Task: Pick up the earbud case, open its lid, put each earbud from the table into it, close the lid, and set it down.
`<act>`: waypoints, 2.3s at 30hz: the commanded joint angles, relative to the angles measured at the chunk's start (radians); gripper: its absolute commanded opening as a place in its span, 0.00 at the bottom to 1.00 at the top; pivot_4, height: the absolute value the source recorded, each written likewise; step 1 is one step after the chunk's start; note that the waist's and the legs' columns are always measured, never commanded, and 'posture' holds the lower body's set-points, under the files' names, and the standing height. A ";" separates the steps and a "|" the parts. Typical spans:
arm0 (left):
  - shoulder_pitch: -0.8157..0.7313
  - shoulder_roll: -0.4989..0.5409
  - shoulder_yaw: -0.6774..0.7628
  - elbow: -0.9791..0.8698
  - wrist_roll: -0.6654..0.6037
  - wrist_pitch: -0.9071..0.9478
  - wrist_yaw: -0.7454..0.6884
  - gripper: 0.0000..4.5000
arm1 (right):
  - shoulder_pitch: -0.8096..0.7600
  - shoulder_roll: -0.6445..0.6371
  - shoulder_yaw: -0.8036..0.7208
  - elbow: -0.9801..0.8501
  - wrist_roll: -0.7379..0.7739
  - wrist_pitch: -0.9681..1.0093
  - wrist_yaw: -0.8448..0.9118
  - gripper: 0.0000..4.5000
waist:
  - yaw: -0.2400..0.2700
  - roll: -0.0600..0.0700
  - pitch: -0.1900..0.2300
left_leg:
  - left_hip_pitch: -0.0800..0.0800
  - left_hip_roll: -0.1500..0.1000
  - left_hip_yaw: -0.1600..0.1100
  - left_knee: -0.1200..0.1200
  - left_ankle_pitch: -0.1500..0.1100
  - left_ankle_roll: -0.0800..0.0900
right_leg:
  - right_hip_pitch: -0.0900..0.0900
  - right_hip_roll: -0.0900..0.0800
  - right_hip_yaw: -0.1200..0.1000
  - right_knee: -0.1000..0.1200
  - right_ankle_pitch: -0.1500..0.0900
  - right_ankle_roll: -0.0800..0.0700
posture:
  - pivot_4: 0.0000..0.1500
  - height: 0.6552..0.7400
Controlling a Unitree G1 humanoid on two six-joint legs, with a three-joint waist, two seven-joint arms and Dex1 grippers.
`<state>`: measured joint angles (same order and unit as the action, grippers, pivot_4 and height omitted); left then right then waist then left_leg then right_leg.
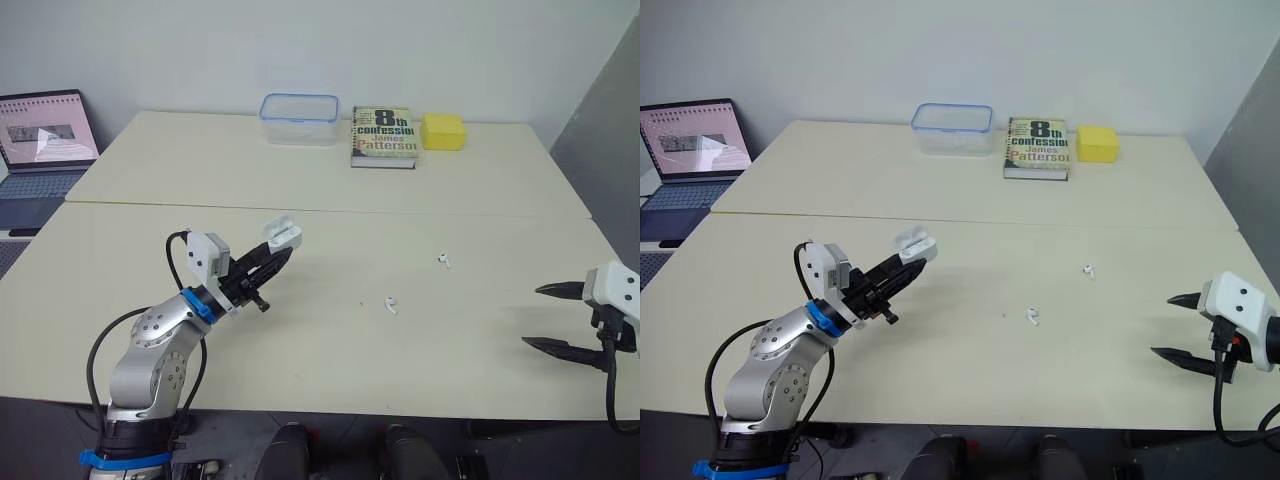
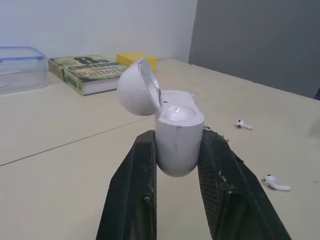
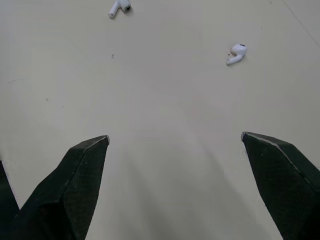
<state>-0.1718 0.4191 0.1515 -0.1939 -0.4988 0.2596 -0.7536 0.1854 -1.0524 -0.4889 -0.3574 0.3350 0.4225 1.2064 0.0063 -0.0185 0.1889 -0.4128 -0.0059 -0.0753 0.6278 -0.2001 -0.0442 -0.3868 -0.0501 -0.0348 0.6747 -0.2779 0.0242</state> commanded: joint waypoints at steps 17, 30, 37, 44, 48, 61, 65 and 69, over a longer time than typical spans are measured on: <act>-0.032 -0.014 -0.028 -0.031 0.009 -0.015 0.040 0.17 | -0.256 0.545 0.588 -0.133 -0.171 0.121 -0.588 1.00 | -0.006 -0.001 0.000 | -0.001 0.000 -0.002 -0.001 0.000 0.000 | -0.001 0.000 0.000 0.000 0.000 0.000 | 1.00 1.00; -0.024 -0.022 -0.030 -0.038 -0.004 -0.006 0.058 0.17 | -0.256 0.724 0.694 -0.002 -0.252 0.140 -0.754 0.92 | -0.008 -0.001 0.000 | -0.001 0.000 -0.002 -0.001 0.000 0.000 | -0.001 0.000 -0.001 0.000 0.000 0.000 | 1.00 1.00; -0.024 -0.030 -0.031 -0.038 -0.011 0.001 0.066 0.17 | -0.270 0.716 0.691 -0.014 -0.274 0.215 -0.779 0.39 | -0.008 -0.001 -0.001 | 0.001 0.000 -0.002 -0.001 0.000 0.000 | 0.000 0.000 0.000 0.002 0.000 0.000 | 1.00 1.00; -0.002 -0.037 -0.040 -0.066 -0.013 0.015 0.074 0.17 | -0.275 0.492 0.676 -0.095 -0.216 0.194 -0.566 0.09 | -0.004 -0.001 -0.001 | 0.001 0.000 -0.002 -0.001 0.000 0.000 | 0.001 -0.002 0.000 0.000 0.000 0.001 | 1.00 1.00; 0.021 -0.034 -0.043 -0.097 -0.018 0.029 0.074 0.17 | -0.287 0.269 0.645 -0.071 -0.162 0.048 -0.323 0.09 | -0.004 -0.001 -0.001 | 0.000 0.000 -0.002 -0.001 0.000 0.000 | 0.001 -0.003 -0.001 -0.002 0.000 0.001 | 1.00 1.00; 0.102 -0.032 -0.053 -0.190 -0.022 0.066 0.104 0.17 | -0.357 -0.011 0.711 0.253 -0.214 -0.314 0.138 0.09 | -0.007 -0.002 0.000 | 0.000 0.000 -0.002 -0.001 0.000 0.000 | 0.001 -0.003 -0.002 -0.001 0.000 0.002 | 1.00 1.00; 0.107 -0.032 -0.058 -0.200 -0.019 0.068 0.110 0.17 | -0.368 0.000 0.723 0.289 -0.235 -0.322 0.142 0.25 | -0.005 -0.002 -0.001 | 0.000 0.000 -0.002 0.000 0.000 0.000 | 0.002 -0.003 -0.002 -0.002 0.000 0.002 | 1.00 1.00; 0.108 -0.033 -0.062 -0.203 -0.017 0.067 0.114 0.17 | -0.363 0.014 0.715 0.299 -0.233 -0.341 0.128 0.53 | -0.001 -0.002 -0.001 | 0.001 0.000 -0.003 0.000 0.000 0.000 | 0.003 -0.004 -0.002 -0.003 0.000 0.002 | 1.00 1.00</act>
<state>-0.0618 0.3869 0.0899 -0.3479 -0.5082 0.3381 -0.6428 -0.1972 -1.0405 0.2125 -0.0785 0.1341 0.0864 1.3289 0.0052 -0.0208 0.1881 -0.4119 -0.0057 -0.0779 0.6277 -0.2003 -0.0443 -0.3831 -0.0540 -0.0365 0.6719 -0.2782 0.0260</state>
